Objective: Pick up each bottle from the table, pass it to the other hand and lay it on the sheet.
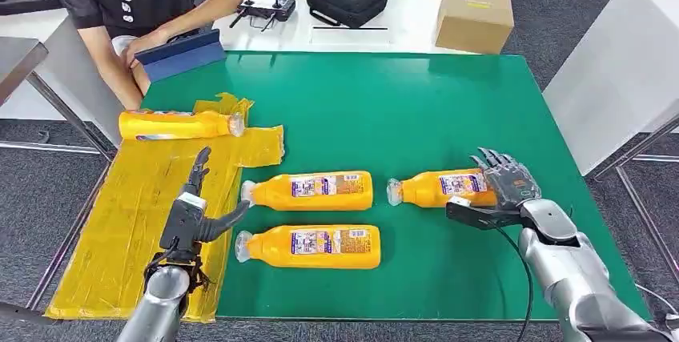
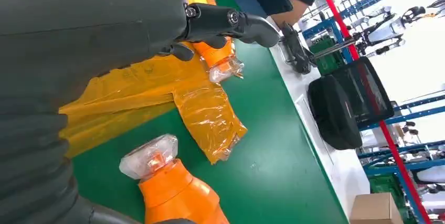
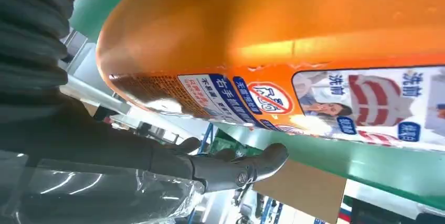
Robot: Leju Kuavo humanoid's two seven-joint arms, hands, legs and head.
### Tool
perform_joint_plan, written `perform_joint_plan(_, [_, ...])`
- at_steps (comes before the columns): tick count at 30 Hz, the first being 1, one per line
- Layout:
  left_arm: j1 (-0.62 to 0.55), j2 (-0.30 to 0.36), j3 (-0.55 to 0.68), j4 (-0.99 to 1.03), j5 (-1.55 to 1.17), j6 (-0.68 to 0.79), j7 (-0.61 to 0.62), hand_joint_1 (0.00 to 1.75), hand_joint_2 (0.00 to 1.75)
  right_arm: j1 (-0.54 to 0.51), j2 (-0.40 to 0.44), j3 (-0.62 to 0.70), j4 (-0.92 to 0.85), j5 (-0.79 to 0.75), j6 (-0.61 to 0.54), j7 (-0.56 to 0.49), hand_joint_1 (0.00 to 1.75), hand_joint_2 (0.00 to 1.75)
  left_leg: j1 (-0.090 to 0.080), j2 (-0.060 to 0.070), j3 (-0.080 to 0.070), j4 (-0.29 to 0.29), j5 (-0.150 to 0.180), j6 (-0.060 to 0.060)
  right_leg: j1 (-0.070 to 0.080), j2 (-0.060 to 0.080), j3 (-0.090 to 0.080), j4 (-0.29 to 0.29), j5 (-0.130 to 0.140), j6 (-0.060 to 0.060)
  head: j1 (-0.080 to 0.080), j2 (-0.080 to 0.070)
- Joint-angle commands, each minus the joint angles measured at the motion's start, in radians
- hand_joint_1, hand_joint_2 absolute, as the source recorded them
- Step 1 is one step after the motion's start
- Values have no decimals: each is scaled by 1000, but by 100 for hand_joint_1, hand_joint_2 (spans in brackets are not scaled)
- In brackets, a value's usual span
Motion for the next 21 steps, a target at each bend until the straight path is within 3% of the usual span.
perform_joint_plan(1, [-21, 5, 18, 44, 1, -3, 3, 0, 175, -67, 15, 50, 105, 1, 44, 27, 0, 175, 1, 2, 3, 0, -1, -3, 1, 1, 3, -1, -1, -2, 0, 0])
perform_joint_plan(8, [-11, 4, 25, 36, 3, -4, 4, 0, 175, -134, 10, 75, 197, -14, 155, 54, 0, 175, 1, 2, 5, 0, -2, -4, 1, 2, 5, -1, -1, -3, 0, 0])
perform_joint_plan(9, [-4, 6, 26, 35, 5, -2, 1, 0, 175, -134, 12, 72, 204, -21, 162, 52, 14, 175, 0, 2, 3, 0, -1, -3, 0, 1, 3, -1, -1, -2, 0, 0])
perform_joint_plan(10, [0, 6, 26, 30, 5, 0, -3, 0, 175, -133, 12, 67, 208, -29, 164, 50, 51, 175, 1, 3, 6, 0, -2, -5, 1, 2, 6, -1, -1, -3, 0, 0])
perform_joint_plan(11, [2, 7, 25, 26, 6, 0, -4, 0, 175, -133, 13, 65, 211, -33, 167, 50, 127, 175, 1, 2, 6, -1, -2, -4, 1, 2, 6, -1, -1, -3, 0, 0])
perform_joint_plan(13, [1, 5, 18, 7, 5, -2, -7, 0, 175, -137, 12, 61, 223, -43, 189, 56, 147, 175, 1, 2, 6, 0, -2, -4, 1, 2, 6, -1, -2, -3, 0, 0])
perform_joint_plan(17, [16, 9, -8, -62, 3, -7, -7, 0, 175, -130, 4, 55, 225, -63, 199, 57, 169, 175, 1, 1, 4, 0, -2, -3, 1, 1, 4, 0, -1, -2, 0, 0])
perform_joint_plan(21, [39, 5, -31, -107, 2, -11, -6, 0, 175, -110, -11, 37, 214, -85, 170, 63, 175, 175, 1, -1, 6, 0, -2, -4, 1, -1, 6, -1, -2, -2, 0, 0])
